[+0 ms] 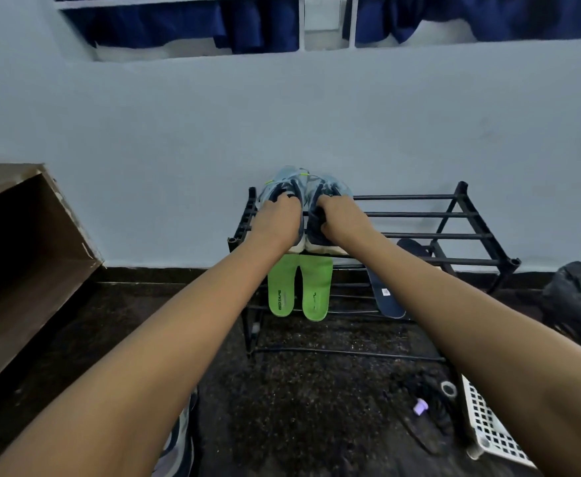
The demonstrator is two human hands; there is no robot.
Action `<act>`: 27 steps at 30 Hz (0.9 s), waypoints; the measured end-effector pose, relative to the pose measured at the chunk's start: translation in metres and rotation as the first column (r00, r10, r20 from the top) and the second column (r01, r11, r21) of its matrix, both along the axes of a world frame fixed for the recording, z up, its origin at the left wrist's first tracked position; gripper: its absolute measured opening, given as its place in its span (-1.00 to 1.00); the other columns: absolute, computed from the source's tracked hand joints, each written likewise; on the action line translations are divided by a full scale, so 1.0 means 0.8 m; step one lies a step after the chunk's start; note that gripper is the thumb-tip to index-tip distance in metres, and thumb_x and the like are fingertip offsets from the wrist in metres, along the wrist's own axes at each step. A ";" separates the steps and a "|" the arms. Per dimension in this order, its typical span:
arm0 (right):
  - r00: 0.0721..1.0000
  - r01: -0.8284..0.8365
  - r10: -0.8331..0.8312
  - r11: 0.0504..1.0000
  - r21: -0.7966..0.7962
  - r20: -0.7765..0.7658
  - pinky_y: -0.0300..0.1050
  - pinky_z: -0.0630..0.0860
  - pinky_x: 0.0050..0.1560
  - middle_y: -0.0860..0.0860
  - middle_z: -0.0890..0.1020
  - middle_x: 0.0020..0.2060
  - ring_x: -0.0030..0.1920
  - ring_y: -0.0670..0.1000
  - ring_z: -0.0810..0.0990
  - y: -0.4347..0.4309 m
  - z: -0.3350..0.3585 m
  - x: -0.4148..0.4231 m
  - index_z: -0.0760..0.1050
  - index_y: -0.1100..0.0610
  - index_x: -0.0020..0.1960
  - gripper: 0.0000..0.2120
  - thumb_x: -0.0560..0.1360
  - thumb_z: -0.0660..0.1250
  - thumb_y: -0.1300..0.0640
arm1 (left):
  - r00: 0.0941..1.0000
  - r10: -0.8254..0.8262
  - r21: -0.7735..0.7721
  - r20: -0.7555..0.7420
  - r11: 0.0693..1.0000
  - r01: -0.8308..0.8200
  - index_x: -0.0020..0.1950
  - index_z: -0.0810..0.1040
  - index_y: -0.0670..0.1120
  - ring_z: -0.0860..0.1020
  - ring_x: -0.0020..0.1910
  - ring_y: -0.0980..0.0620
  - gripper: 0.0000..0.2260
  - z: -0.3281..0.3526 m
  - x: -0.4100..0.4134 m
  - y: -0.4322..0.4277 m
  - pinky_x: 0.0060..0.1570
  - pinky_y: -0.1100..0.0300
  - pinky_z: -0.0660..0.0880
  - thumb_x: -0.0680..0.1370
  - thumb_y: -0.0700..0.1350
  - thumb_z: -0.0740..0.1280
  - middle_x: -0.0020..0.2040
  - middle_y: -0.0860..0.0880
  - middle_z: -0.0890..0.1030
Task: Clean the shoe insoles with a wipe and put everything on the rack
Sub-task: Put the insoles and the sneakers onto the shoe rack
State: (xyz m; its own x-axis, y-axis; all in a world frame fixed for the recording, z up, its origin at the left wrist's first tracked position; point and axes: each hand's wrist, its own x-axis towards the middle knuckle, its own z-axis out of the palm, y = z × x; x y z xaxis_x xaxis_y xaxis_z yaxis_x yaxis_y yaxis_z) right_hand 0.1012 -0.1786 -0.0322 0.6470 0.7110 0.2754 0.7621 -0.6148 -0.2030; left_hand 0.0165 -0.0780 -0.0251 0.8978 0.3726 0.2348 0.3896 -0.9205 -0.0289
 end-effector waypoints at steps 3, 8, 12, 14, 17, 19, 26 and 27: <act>1.000 -0.019 0.019 1.000 0.009 0.008 -0.03 0.41 -0.08 0.23 0.57 0.03 0.08 0.22 0.49 0.009 -0.007 0.011 0.44 0.27 0.08 -0.78 0.44 0.21 0.35 | 1.000 0.013 -0.006 0.007 1.000 -0.013 0.26 0.43 -0.27 0.51 0.16 -0.27 -0.72 -0.012 0.011 0.007 -0.02 -0.02 0.46 0.55 -0.30 0.28 0.19 -0.23 0.48; 0.999 -0.043 0.044 0.998 0.034 -0.029 0.01 0.50 -0.06 0.22 0.56 0.01 0.07 0.20 0.49 0.022 -0.016 0.018 0.44 0.27 0.07 -0.76 0.40 0.23 0.35 | 0.999 0.017 -0.038 0.039 0.999 -0.015 0.26 0.42 -0.24 0.51 0.17 -0.27 -0.72 -0.027 0.025 0.026 0.01 -0.04 0.48 0.56 -0.24 0.29 0.19 -0.23 0.48; 0.999 -0.048 0.049 0.999 -0.015 0.016 0.03 0.47 0.01 0.24 0.55 0.05 0.12 0.22 0.47 0.032 -0.015 0.014 0.41 0.30 0.11 -0.73 0.41 0.25 0.33 | 0.998 0.011 -0.048 0.069 0.999 -0.007 0.27 0.42 -0.24 0.51 0.18 -0.26 -0.69 -0.030 0.032 0.035 0.02 -0.07 0.49 0.55 -0.22 0.31 0.20 -0.22 0.49; 0.999 -0.036 0.036 0.999 -0.015 0.034 0.06 0.45 0.02 0.26 0.53 0.08 0.15 0.24 0.45 0.034 -0.018 0.013 0.38 0.32 0.13 -0.73 0.43 0.24 0.33 | 0.997 0.002 -0.032 0.071 0.999 0.000 0.28 0.41 -0.24 0.49 0.20 -0.25 -0.68 -0.031 0.031 0.037 0.03 -0.06 0.49 0.55 -0.23 0.31 0.21 -0.22 0.48; 0.999 -0.020 0.021 1.000 -0.004 0.027 0.07 0.47 -0.01 0.25 0.51 0.09 0.14 0.23 0.45 0.036 -0.024 0.013 0.37 0.31 0.15 -0.73 0.45 0.23 0.34 | 0.998 -0.014 0.010 0.055 1.000 0.014 0.31 0.38 -0.25 0.46 0.24 -0.22 -0.66 -0.034 0.028 0.041 0.07 -0.04 0.49 0.54 -0.28 0.30 0.26 -0.21 0.44; 0.999 -0.026 0.026 1.000 -0.005 0.029 0.04 0.46 -0.02 0.24 0.52 0.08 0.14 0.22 0.46 0.036 -0.025 0.015 0.38 0.29 0.14 -0.75 0.46 0.23 0.34 | 0.998 -0.043 0.032 0.050 0.999 0.041 0.30 0.38 -0.25 0.44 0.23 -0.21 -0.68 -0.037 0.026 0.045 0.05 -0.03 0.49 0.55 -0.29 0.28 0.25 -0.21 0.44; 0.997 0.047 -0.041 0.996 -0.078 0.071 -0.03 0.41 0.00 0.23 0.52 0.12 0.18 0.20 0.44 0.039 -0.022 0.007 0.37 0.28 0.19 -0.73 0.49 0.23 0.31 | 0.996 -0.074 0.040 0.043 0.997 0.072 0.30 0.38 -0.22 0.44 0.23 -0.19 -0.68 -0.034 0.017 0.050 0.02 0.00 0.48 0.55 -0.33 0.28 0.26 -0.19 0.45; 0.994 0.078 -0.070 0.993 -0.087 0.088 -0.03 0.41 0.03 0.22 0.51 0.14 0.21 0.20 0.41 0.039 -0.021 0.004 0.36 0.28 0.20 -0.71 0.49 0.25 0.30 | 0.996 -0.072 0.043 0.057 0.997 0.069 0.32 0.37 -0.21 0.44 0.24 -0.17 -0.66 -0.033 0.015 0.049 0.01 0.01 0.48 0.55 -0.33 0.29 0.26 -0.18 0.45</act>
